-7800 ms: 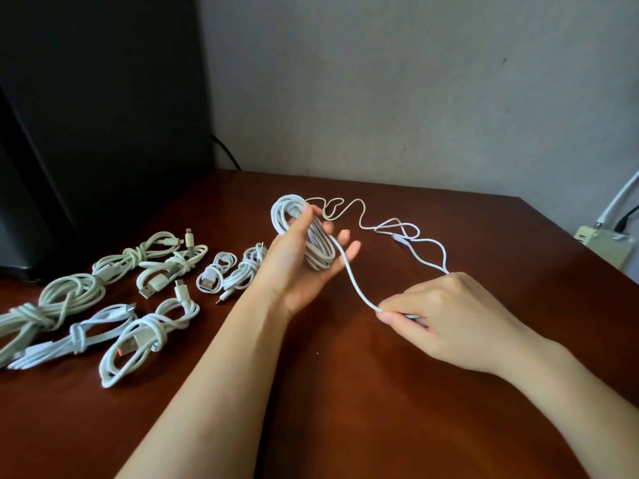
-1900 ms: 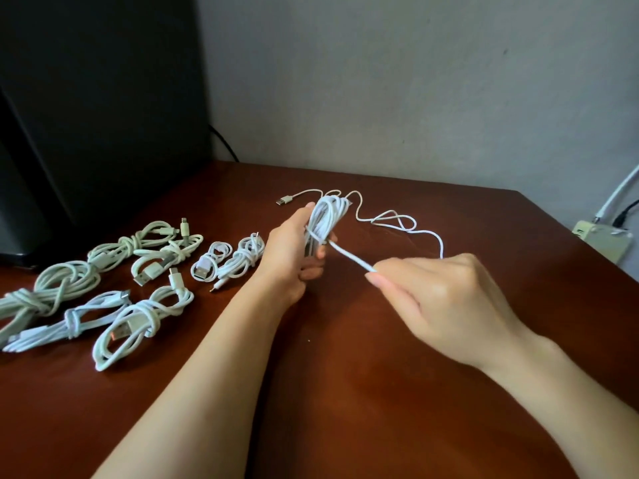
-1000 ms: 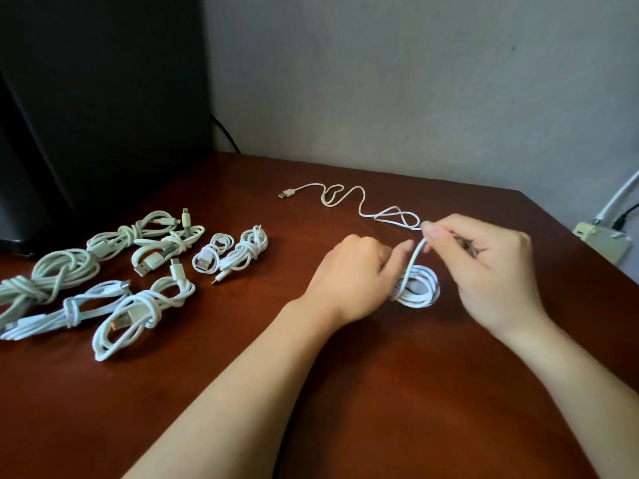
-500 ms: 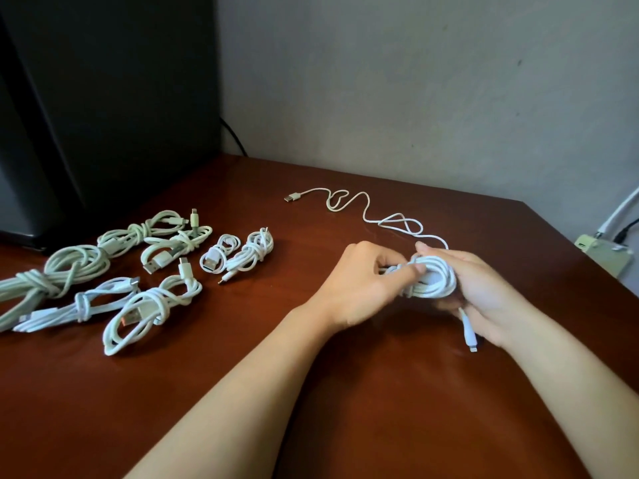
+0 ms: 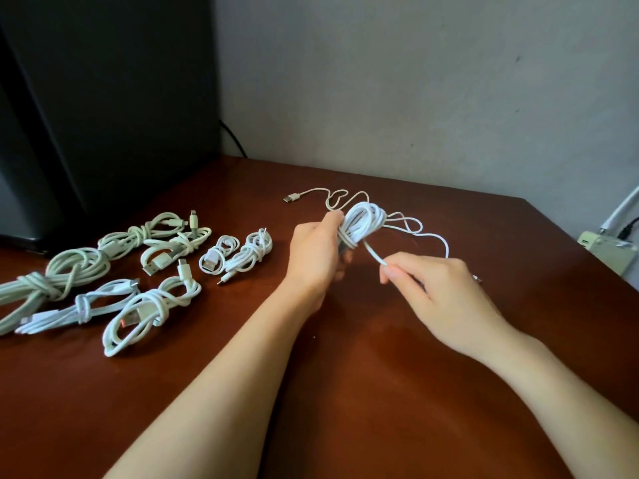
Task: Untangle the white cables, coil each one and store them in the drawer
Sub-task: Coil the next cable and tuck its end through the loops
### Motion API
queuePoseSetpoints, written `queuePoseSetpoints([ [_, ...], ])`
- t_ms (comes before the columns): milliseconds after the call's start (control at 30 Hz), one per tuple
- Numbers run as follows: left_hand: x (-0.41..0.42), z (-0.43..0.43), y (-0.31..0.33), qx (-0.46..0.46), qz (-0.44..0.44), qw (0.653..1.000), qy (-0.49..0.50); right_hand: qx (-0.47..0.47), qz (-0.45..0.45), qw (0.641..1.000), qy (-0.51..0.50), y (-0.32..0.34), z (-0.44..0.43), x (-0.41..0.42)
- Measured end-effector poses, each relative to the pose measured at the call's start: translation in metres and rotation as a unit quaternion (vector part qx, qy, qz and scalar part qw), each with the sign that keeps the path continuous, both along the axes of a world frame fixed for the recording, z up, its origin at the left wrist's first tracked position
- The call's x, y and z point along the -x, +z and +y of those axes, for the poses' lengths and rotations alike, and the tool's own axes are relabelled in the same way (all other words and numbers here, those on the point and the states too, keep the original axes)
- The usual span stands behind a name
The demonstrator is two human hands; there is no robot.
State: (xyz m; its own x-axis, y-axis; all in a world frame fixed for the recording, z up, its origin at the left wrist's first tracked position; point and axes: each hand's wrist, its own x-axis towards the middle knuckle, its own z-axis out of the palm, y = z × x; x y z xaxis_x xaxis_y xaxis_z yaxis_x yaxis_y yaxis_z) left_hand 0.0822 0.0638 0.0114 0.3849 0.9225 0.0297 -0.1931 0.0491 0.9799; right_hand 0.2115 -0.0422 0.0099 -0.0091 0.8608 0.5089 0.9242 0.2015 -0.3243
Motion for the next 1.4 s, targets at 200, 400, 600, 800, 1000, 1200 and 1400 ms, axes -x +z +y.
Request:
queuePoseSetpoints([
  [200,0.0,0.001,0.0,0.056,0.01,0.998,-0.01,-0.007,-0.072,0.997,0.027,0.003,-0.004,0.014],
  [400,0.002,0.006,0.001,0.044,0.026,0.999,0.018,-0.04,-0.065,0.997,-0.008,0.009,-0.008,0.017],
  [600,0.007,0.016,-0.004,-0.005,0.116,0.985,0.131,-0.052,0.008,0.995,0.079,0.011,-0.012,0.019],
  [800,0.005,0.004,-0.004,-0.187,0.252,0.942,0.12,-0.074,-0.036,0.985,0.154,0.007,-0.008,0.02],
  [1000,-0.005,-0.014,-0.003,-0.278,0.305,0.911,0.013,-0.17,0.009,0.978,0.122,0.009,-0.008,0.021],
  [1200,-0.011,-0.025,-0.004,-0.345,0.299,0.888,-0.05,-0.187,0.204,0.961,0.013,0.017,-0.005,0.006],
  [1400,-0.016,-0.029,-0.008,-0.377,0.262,0.885,-0.084,-0.139,0.339,0.929,-0.042,0.018,0.002,-0.005],
])
